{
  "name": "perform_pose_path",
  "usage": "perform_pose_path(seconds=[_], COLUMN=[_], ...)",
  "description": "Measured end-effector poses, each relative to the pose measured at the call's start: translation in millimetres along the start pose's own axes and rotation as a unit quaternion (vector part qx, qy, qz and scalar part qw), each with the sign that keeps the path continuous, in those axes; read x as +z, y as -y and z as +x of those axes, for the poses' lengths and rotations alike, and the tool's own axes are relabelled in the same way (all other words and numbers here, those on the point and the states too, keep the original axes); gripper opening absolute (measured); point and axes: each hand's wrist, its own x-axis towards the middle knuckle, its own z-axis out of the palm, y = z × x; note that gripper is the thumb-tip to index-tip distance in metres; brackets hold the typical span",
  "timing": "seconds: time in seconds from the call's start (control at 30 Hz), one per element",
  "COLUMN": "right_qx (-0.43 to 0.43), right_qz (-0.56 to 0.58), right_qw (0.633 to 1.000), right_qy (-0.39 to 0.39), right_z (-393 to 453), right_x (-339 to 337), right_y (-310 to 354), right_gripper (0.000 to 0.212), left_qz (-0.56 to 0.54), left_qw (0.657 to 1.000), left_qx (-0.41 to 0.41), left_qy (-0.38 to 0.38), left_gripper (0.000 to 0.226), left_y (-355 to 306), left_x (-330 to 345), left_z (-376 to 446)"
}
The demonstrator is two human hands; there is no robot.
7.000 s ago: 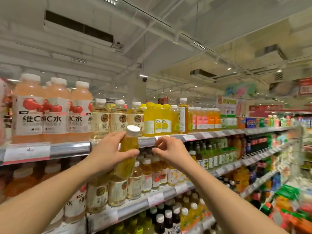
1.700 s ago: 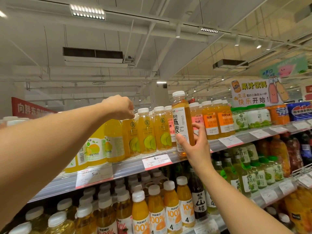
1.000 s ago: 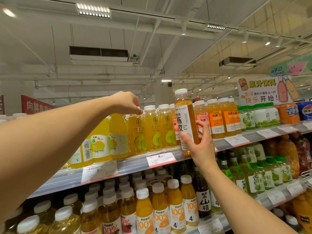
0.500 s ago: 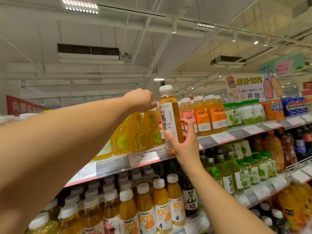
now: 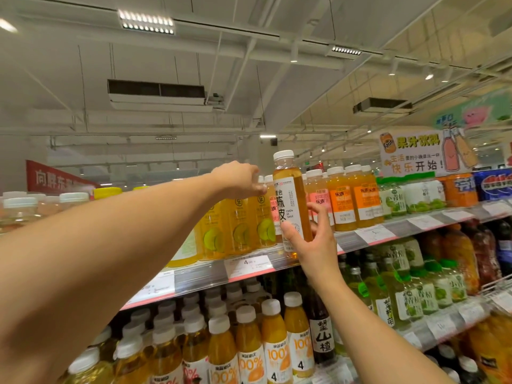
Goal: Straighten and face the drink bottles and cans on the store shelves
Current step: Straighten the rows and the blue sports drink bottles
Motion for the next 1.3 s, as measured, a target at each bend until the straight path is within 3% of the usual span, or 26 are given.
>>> perform_pose_path(seconds=[0.1,0.23,0.4,0.6,0.77,0.83,0.9,1.0,1.17,1.3], right_qx=[0.000,0.000,-0.003,0.004,0.020,0.031,0.041,0.038,0.044,0.070], right_qz=[-0.005,-0.013,-0.014,0.031,0.110,0.150,0.186,0.213,0.215,0.228], right_qw=[1.000,1.000,1.000,0.999,0.987,0.977,0.965,0.948,0.922,0.894], right_qy=[0.002,-0.004,-0.001,0.010,0.119,0.151,0.181,0.234,0.320,0.379], right_z=[-1.1,-1.7,-15.2,-78.9,-143.5,-164.5,-183.4,-208.7,-259.4,-312.0], right_x=[0.3,0.8,-0.9,10.6,47.0,65.1,83.4,109.2,158.5,194.8], right_y=[4.0,5.7,19.2,48.7,84.1,97.4,111.1,124.9,139.1,146.9], right_gripper=[0.054,0.055,0.053,0.054,0.055,0.054,0.052,0.047,0.049,0.055], left_qz=[0.041,0.088,0.094,-0.001,-0.196,-0.313,-0.438,-0.542,-0.551,-0.506], left_qw=[0.998,0.983,0.973,0.990,0.978,0.948,0.896,0.830,0.800,0.811], left_qx=[0.024,0.114,0.181,0.115,0.037,0.016,-0.031,-0.102,-0.187,-0.251], left_qy=[-0.040,-0.117,-0.109,-0.087,-0.058,-0.059,-0.059,-0.084,-0.143,-0.154], left_gripper=[0.065,0.059,0.054,0.055,0.067,0.064,0.064,0.063,0.037,0.035], left_y=[6.6,12.7,11.1,24.5,38.2,47.6,60.7,80.1,112.5,138.4], left_x=[-0.9,-2.8,5.9,5.7,1.4,5.8,12.3,15.3,7.5,13.8], left_z=[-15.3,-58.4,-138.1,-223.1,-274.7,-294.8,-316.7,-349.1,-413.4,-479.7])
